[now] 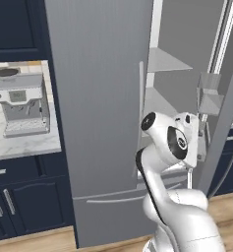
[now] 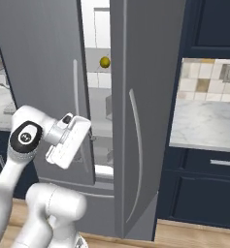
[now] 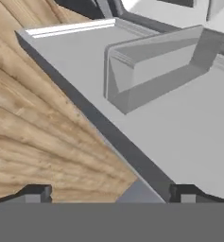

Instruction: Retrieve a lemon from the fridge and place it on the cutting board with the fish.

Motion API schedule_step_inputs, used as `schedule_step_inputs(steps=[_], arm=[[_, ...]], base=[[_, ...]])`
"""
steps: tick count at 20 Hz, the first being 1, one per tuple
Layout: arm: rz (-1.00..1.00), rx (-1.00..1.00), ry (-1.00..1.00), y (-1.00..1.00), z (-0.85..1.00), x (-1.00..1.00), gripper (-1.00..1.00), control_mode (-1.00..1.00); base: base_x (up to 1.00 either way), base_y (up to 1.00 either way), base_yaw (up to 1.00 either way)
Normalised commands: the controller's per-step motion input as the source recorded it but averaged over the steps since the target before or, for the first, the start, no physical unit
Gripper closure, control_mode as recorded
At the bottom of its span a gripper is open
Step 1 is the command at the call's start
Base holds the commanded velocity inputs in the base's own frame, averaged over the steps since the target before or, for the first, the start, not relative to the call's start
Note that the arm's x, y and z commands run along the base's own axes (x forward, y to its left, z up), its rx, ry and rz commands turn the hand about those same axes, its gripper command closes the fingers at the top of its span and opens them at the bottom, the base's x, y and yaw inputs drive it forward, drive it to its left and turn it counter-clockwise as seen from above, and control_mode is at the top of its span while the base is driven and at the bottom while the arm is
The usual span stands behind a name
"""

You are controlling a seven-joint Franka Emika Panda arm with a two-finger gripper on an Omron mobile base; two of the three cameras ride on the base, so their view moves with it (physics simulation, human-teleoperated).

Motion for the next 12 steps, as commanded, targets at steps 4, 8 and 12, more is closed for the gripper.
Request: schedule_step_inputs(steps=[4,8,12], arm=[[0.0,-0.1,0.4,-0.12,-0.54,0.62,-1.0,-1.0],[0.0,-0.09,0.34,-0.05,-0.41,0.74,-1.0,-1.0],[0.0,-0.07,0.28,-0.03,-0.57,0.67,-1.0,-1.0]], base=[[0.0,0.0,0.0],[0.0,0.0,0.0],[0.0,0.0,0.0]])
